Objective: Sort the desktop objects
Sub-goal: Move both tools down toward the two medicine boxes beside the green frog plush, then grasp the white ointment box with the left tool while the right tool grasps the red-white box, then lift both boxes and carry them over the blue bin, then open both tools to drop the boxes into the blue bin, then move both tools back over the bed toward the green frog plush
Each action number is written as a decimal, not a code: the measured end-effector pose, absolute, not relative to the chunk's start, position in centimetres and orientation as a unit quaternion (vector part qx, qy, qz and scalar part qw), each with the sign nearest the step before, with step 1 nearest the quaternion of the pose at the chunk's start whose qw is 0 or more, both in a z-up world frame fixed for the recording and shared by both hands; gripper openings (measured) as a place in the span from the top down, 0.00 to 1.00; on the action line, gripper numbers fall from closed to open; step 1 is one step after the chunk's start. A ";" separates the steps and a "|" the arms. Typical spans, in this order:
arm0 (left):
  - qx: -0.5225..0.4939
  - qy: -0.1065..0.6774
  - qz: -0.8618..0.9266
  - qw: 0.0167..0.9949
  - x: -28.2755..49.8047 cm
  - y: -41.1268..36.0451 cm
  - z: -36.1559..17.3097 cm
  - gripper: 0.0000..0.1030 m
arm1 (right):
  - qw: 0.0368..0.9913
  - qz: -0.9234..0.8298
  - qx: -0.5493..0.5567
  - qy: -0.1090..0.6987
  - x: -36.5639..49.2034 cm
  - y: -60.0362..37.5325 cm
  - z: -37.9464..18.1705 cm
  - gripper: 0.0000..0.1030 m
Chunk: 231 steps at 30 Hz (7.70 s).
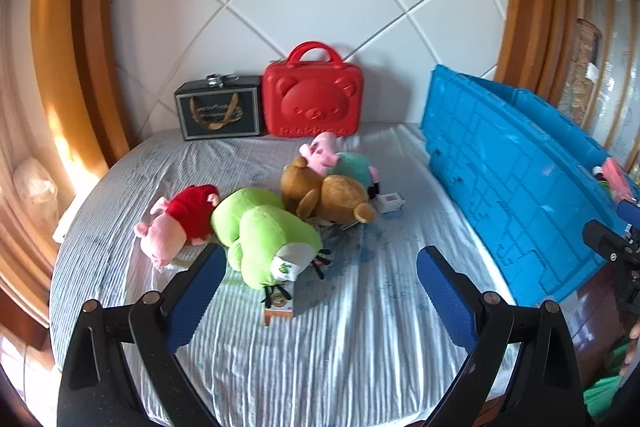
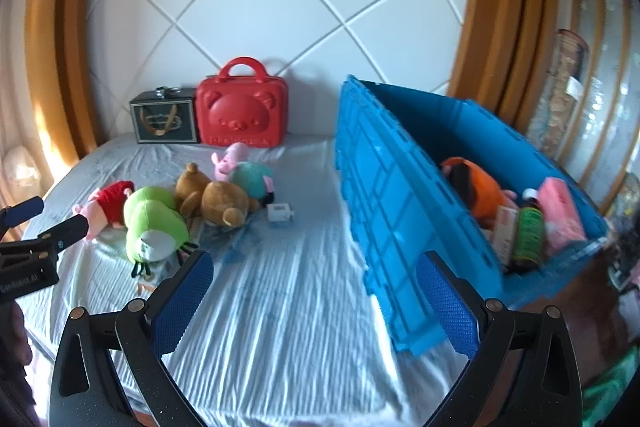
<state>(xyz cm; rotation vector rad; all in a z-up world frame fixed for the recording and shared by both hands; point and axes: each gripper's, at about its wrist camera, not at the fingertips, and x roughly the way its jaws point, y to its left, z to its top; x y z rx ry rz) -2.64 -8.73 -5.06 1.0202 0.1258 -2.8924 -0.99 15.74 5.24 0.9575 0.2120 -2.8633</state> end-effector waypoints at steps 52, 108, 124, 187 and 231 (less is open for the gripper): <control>0.501 0.062 -0.819 0.272 -12.3 -23.0 -20.7 0.05 | 0.244 -0.801 0.521 0.163 -20.5 -1.9 -16.2 0.00; 0.579 0.087 -0.804 0.101 -18.2 -13.5 -28.3 0.56 | 0.228 -0.761 0.589 0.147 -19.7 -2.6 -24.9 0.49; 0.485 0.046 -0.870 0.079 -17.2 -7.5 -18.8 0.56 | 0.245 -0.824 0.495 0.127 -14.7 3.2 -13.9 0.60; 0.318 -0.134 -0.921 -0.181 -16.8 35.3 2.1 0.56 | -0.086 -0.950 0.300 0.030 -9.9 44.8 4.6 0.60; 0.242 -0.043 -0.968 -0.051 -10.8 14.7 3.8 0.01 | 0.020 -0.972 0.228 0.056 -6.6 31.1 10.2 0.00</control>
